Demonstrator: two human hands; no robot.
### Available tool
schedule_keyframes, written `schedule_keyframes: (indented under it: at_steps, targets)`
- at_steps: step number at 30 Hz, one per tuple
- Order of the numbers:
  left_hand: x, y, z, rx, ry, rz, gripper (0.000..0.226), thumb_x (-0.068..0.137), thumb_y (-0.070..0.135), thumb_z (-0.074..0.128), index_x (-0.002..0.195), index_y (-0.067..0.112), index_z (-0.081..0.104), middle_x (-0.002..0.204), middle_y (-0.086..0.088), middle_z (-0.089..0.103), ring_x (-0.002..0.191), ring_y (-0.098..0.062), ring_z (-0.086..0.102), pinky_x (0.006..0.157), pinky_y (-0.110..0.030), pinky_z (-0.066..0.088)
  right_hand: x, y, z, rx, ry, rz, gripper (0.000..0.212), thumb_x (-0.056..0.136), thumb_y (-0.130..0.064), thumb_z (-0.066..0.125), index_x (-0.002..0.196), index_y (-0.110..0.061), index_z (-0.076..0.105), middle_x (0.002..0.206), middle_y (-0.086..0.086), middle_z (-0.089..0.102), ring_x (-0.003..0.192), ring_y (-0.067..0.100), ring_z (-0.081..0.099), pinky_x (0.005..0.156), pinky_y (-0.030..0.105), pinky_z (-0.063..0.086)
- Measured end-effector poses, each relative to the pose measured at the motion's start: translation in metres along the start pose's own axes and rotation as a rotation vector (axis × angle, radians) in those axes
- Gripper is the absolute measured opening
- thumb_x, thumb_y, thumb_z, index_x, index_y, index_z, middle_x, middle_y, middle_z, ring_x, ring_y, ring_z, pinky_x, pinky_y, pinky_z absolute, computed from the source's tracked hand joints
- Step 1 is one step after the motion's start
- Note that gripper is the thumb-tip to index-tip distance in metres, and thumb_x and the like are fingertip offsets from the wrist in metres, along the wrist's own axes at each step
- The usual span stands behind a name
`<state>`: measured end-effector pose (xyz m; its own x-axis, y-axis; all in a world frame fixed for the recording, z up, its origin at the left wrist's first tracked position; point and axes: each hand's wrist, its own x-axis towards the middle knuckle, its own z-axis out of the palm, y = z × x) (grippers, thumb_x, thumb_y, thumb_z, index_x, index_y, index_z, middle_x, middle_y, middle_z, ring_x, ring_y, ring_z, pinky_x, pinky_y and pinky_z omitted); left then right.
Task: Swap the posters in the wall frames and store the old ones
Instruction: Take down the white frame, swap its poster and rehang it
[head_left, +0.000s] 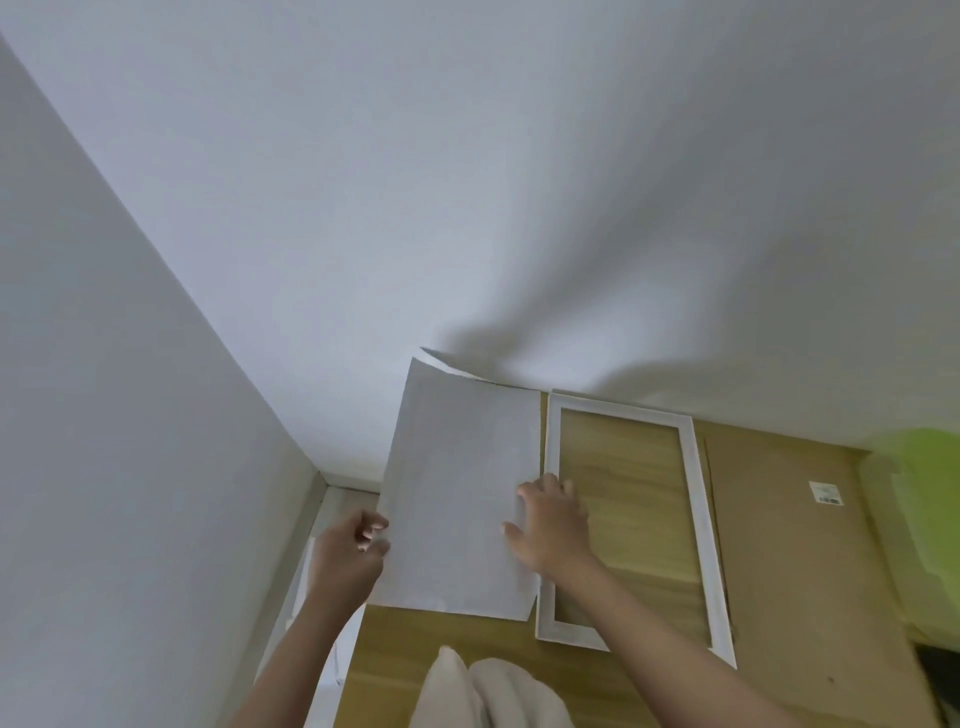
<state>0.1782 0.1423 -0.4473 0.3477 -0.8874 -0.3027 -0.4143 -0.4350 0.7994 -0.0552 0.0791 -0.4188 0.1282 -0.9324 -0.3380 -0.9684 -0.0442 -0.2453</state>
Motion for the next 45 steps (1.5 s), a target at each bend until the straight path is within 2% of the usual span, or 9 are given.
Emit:
schedule_keyframes:
  at_steps: [11,16,18,22,25,30,36,42,45]
  targets:
    - [-0.005,-0.005,-0.01,-0.371,0.059,-0.081,0.036,0.077,-0.01,0.065,0.075,0.026,0.066,0.081,-0.009,0.067,0.075,-0.024,0.062,0.067,-0.034,0.052,-0.004,-0.005,0.01,0.312,0.15,0.102,0.058,0.084,-0.047,0.057,0.137,-0.031,0.039,0.139,-0.003,0.041,0.126,0.024,0.034,0.103,0.04,0.03]
    - [-0.009,0.001,-0.024,-0.473,0.043,-0.028,0.041,0.078,-0.012,0.063,0.086,0.028,0.07,0.086,-0.016,0.067,0.079,-0.024,0.06,0.077,-0.041,0.051,-0.002,-0.008,0.0,0.741,0.139,0.041,0.048,0.086,-0.03,0.064,0.131,-0.025,0.049,0.133,-0.01,0.051,0.128,0.013,0.043,0.106,0.029,0.034]
    - [-0.013,0.007,-0.026,-0.481,0.045,0.003,0.04,0.079,-0.011,0.063,0.093,0.026,0.068,0.09,-0.015,0.068,0.08,-0.023,0.061,0.076,-0.036,0.052,-0.004,-0.01,-0.006,0.845,0.147,0.009,0.043,0.087,-0.018,0.063,0.129,-0.019,0.051,0.132,-0.007,0.053,0.127,0.01,0.045,0.102,0.019,0.032]
    - [-0.022,0.021,-0.024,-0.485,0.043,0.042,0.042,0.078,-0.007,0.066,0.1,0.029,0.066,0.086,-0.005,0.068,0.073,-0.016,0.061,0.062,-0.019,0.053,-0.012,-0.009,-0.016,0.877,0.264,0.014,0.04,0.089,-0.009,0.059,0.128,-0.015,0.052,0.132,-0.004,0.053,0.125,0.011,0.045,0.103,0.019,0.033]
    - [-0.03,0.031,-0.015,-0.495,0.005,0.034,0.042,0.076,-0.003,0.07,0.1,0.031,0.065,0.084,0.006,0.072,0.075,-0.016,0.067,0.064,-0.027,0.057,-0.023,0.003,-0.019,0.875,0.334,0.056,0.041,0.09,-0.008,0.057,0.13,-0.016,0.051,0.133,-0.005,0.052,0.126,0.011,0.045,0.106,0.024,0.035]
    - [-0.048,0.049,0.017,-0.402,-0.134,0.065,0.039,0.074,0.001,0.074,0.099,0.029,0.064,0.092,0.002,0.069,0.07,-0.009,0.065,0.059,-0.021,0.054,-0.046,0.046,-0.017,0.781,0.399,0.12,0.044,0.089,-0.009,0.057,0.132,-0.018,0.049,0.134,0.001,0.048,0.125,0.017,0.045,0.103,0.025,0.035]
    - [-0.053,0.066,0.061,-0.163,-0.334,0.181,0.039,0.071,0.005,0.076,0.097,0.031,0.062,0.11,0.005,0.059,0.08,-0.017,0.06,0.072,-0.027,0.054,-0.067,0.098,-0.018,0.664,0.436,0.223,0.048,0.089,-0.009,0.057,0.135,-0.016,0.045,0.13,0.005,0.04,0.118,0.018,0.048,0.097,0.021,0.034]
    - [-0.049,0.081,0.098,0.106,-0.461,0.321,0.045,0.077,0.017,0.072,0.119,0.019,0.058,0.111,0.009,0.053,0.077,-0.006,0.061,0.07,-0.013,0.051,-0.072,0.136,-0.013,0.579,0.378,0.315,0.056,0.088,-0.012,0.06,0.14,-0.012,0.038,0.13,0.006,0.035,0.101,0.014,0.047,0.088,0.021,0.036]
    - [-0.049,0.082,0.111,0.215,-0.489,0.383,0.048,0.078,0.021,0.071,0.123,0.018,0.055,0.114,0.008,0.053,0.077,-0.004,0.06,0.071,-0.01,0.047,-0.07,0.15,-0.008,0.522,0.318,0.359,0.066,0.085,-0.021,0.065,0.143,-0.011,0.034,0.131,0.006,0.033,0.109,0.017,0.046,0.087,0.021,0.036]
